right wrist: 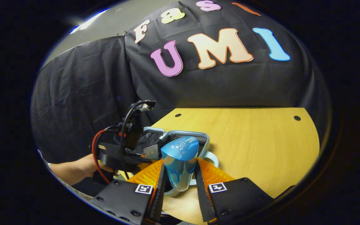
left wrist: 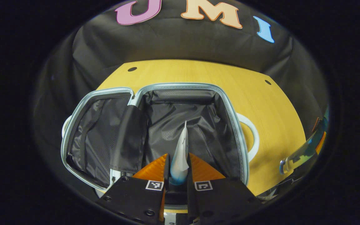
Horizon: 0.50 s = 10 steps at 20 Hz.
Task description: First open the suitcase, pack the skin care products into it, and then close the suitcase.
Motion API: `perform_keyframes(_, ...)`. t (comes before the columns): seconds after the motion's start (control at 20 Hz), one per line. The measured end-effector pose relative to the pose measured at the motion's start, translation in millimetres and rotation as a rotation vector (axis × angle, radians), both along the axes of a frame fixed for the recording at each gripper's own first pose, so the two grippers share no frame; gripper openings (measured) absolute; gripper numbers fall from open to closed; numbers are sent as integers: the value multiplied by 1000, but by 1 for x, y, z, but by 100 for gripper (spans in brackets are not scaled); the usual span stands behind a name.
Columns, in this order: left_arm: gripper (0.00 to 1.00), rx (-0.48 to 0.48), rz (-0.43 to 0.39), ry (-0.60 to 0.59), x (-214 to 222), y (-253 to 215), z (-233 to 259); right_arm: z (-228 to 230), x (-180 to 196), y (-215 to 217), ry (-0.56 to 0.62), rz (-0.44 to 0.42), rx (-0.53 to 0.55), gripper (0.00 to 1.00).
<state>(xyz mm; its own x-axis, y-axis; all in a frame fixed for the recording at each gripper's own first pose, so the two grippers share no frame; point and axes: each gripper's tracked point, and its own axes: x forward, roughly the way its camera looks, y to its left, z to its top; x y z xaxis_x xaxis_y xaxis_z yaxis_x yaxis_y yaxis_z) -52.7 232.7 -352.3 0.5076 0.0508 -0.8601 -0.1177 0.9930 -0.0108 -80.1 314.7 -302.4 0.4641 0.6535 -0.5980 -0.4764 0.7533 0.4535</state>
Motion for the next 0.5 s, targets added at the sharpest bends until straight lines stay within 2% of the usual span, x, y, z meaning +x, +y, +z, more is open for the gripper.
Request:
perform_keyframes(0.1,24,-39,-10,0,5,2,-5,-10,-7,17,49,26,-17,50)
perform_keyframes(0.15,29,-65,-17,-18,8,2,-6,-15,-10,24,64,38,-32,50)
perform_keyframes(0.35,96,-99,-38,-77,22,17,15,-39,-14,52,121,58,-73,50)
perform_keyframes(0.5,92,-113,-23,-124,28,41,30,-65,-24,65,202,61,-108,48)
